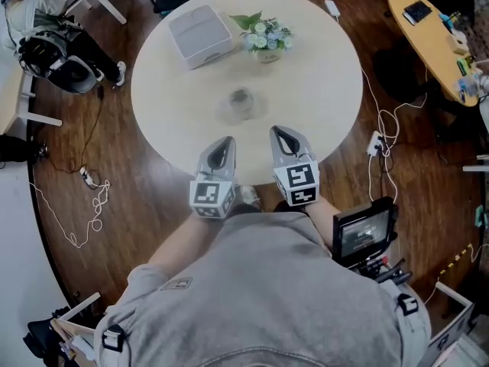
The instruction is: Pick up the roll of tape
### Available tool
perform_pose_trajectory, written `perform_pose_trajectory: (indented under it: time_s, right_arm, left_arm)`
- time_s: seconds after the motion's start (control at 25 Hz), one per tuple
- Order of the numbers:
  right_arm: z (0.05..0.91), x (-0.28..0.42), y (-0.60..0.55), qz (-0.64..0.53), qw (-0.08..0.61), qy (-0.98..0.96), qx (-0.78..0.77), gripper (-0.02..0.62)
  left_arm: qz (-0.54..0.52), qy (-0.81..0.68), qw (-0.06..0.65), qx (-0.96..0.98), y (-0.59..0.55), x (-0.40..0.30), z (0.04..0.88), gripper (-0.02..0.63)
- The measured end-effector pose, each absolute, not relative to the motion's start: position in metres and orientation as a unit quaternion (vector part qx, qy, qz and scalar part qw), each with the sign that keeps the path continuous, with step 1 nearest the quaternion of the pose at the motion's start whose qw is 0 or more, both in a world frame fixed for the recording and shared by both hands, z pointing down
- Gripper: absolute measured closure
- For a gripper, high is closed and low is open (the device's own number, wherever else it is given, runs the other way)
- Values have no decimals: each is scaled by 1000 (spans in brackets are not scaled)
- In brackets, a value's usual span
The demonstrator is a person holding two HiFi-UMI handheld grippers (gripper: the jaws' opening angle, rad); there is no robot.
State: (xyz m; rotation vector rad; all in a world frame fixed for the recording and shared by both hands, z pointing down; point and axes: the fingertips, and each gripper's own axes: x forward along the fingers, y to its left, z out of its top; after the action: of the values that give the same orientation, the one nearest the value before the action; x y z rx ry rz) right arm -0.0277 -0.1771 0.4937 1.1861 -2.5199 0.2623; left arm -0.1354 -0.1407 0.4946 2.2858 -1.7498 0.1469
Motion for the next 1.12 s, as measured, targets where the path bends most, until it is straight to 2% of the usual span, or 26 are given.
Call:
perform_pose_trajectory:
  time_s: [0.6, 1.0, 1.12]
  right_arm:
    - [530, -49, -250, 115, 212, -888, 392, 580]
    - [579, -77, -292, 126, 269, -897, 328, 580]
    - [591, -87, -300, 119, 290, -899, 306, 561]
  left_arm:
    - [89, -618, 167, 763, -220, -158, 531, 604]
    - [128, -642, 190, 732, -249, -174, 565, 604]
    - [133, -648, 202, 722, -250, -178, 574, 604]
